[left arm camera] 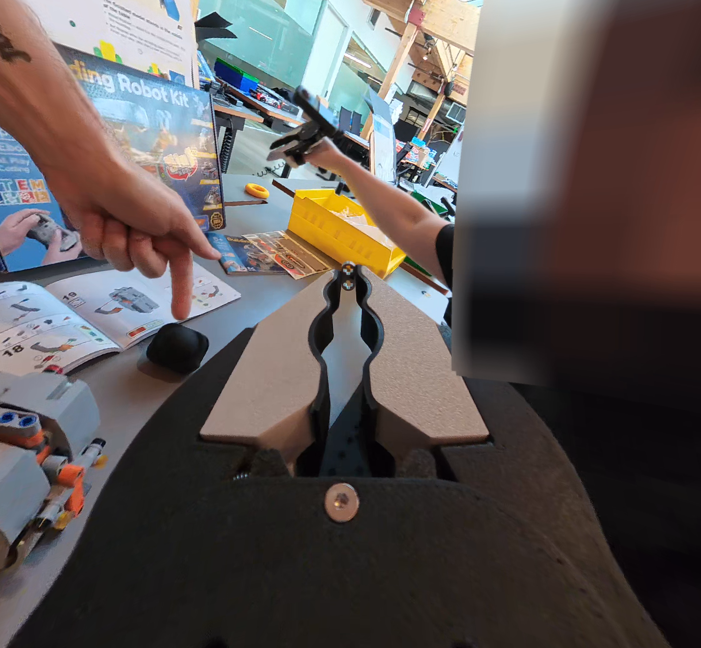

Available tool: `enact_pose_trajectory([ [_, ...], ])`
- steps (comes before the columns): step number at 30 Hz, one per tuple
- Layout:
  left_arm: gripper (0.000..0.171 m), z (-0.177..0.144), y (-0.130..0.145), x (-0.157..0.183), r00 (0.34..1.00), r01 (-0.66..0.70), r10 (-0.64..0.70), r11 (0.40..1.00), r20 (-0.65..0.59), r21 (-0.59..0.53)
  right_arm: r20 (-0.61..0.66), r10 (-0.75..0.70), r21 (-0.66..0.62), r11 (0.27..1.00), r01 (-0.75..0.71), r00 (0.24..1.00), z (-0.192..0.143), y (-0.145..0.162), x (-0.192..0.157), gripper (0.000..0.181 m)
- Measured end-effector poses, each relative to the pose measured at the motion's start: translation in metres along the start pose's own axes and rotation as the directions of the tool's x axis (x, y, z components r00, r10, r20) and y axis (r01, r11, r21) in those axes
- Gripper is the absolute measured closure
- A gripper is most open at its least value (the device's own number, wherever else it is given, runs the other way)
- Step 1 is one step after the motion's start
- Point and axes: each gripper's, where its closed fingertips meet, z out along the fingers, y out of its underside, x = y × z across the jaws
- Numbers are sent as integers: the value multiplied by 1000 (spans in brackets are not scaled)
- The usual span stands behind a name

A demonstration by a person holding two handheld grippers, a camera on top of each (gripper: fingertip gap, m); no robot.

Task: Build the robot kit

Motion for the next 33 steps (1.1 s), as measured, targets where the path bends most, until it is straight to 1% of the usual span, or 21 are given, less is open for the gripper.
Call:
enact_pose_trajectory([
  [1, 166, -1, 2, -1, 1000, 3, -3, 1000, 1, -1, -2, -8, 16, 1000, 8, 1000, -13, -5, -7, 137],
  [4, 166, -3, 11, 0, 1000, -1, 1, 1000, 0, -13, 21, -26, 115, 993, 23, 999, -53, -27, -41, 134],
  [6, 166, -6, 16, 0, 1000, -20, 20, 1000, 13, -14, 42, -70, 179, 982, 62, 997, -83, -44, -78, 133],
  [8, 166, -11, 19, 4, 999, -32, 32, 999, 3, -3, 52, -161, 270, 952, 141, 986, -116, -65, -127, 132],
  [10, 166, -17, 22, 11, 999, -36, 37, 999, -13, 10, 89, -257, 345, 914, 213, 962, -146, -82, -187, 132],
  [13, 166, -30, 28, 19, 999, -38, 39, 999, -19, 20, 150, -428, 400, 851, 341, 891, -181, -96, -280, 132],
  [15, 166, -41, 31, 24, 999, -44, 45, 999, -10, 31, 179, -546, 431, 791, 434, 818, -198, -103, -337, 132],
  [17, 166, -52, 35, 30, 999, -39, 39, 998, -10, 42, 238, -635, 459, 740, 492, 735, -209, -109, -392, 131],
  [20, 166, -65, 43, 38, 999, -32, 32, 999, -10, 43, 323, -734, 482, 671, 564, 598, -210, -117, -462, 128],
  [22, 166, -72, 50, 41, 1000, -25, 26, 999, -9, 40, 388, -771, 470, 637, 611, 506, -198, -120, -500, 117],
  [24, 166, -76, 56, 44, 1000, -17, 17, 999, -8, 37, 443, -793, 439, 599, 670, 418, -180, -122, -529, 114],
  [26, 166, -80, 60, 45, 1000, -11, 11, 999, -4, 38, 473, -807, 392, 552, 736, 354, -158, -127, -551, 109],
  [29, 166, -86, 62, 48, 1000, -7, 7, 999, -5, 42, 502, -821, 298, 460, 836, 272, -130, -133, -570, 99],
  [31, 166, -91, 62, 48, 1000, -13, 13, 999, 2, 47, 526, -823, 252, 391, 885, 214, -122, -135, -577, 99],
  [33, 166, -94, 62, 47, 1000, -11, 11, 998, 4, 57, 561, -808, 208, 347, 914, 179, -116, -135, -581, 104],
])
